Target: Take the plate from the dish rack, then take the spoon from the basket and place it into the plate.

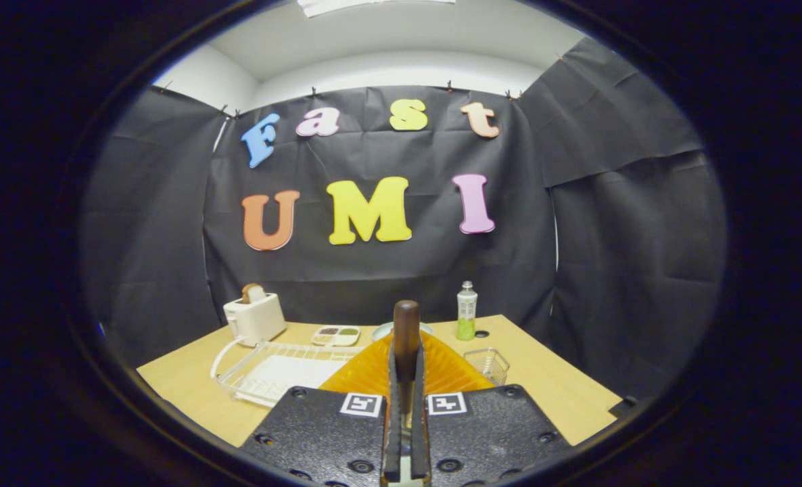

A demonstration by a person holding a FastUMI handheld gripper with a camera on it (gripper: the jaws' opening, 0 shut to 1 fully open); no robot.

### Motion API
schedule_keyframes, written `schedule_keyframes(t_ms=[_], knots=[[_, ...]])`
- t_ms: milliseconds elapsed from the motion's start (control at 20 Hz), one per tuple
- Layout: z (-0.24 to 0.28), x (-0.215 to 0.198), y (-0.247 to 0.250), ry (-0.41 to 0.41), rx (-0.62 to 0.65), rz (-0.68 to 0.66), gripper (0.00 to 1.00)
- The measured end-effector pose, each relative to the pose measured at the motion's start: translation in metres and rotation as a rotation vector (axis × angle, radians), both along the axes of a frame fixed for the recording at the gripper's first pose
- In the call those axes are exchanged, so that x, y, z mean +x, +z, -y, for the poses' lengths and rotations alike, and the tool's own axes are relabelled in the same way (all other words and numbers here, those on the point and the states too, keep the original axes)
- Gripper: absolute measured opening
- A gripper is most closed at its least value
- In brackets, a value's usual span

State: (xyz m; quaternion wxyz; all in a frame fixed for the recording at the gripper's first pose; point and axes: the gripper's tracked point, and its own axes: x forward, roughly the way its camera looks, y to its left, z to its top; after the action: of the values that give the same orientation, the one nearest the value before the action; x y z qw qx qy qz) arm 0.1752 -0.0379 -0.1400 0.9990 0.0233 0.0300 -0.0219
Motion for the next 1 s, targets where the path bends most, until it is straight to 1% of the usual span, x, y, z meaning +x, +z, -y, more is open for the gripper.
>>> schedule_keyframes(t_ms=[150,300,500,800,850,1000], knots=[[-0.029,-0.022,-0.035,0.03,0.007,-0.006,0.11],[-0.048,-0.029,-0.058,0.039,0.077,0.021,0.11],[-0.059,-0.026,-0.085,0.007,0.105,0.075,0.11],[-0.051,-0.018,-0.131,-0.045,0.089,0.015,0.13],[-0.049,-0.019,-0.125,-0.048,0.095,0.039,0.13],[-0.032,-0.019,-0.13,-0.081,0.084,0.031,0.16]])
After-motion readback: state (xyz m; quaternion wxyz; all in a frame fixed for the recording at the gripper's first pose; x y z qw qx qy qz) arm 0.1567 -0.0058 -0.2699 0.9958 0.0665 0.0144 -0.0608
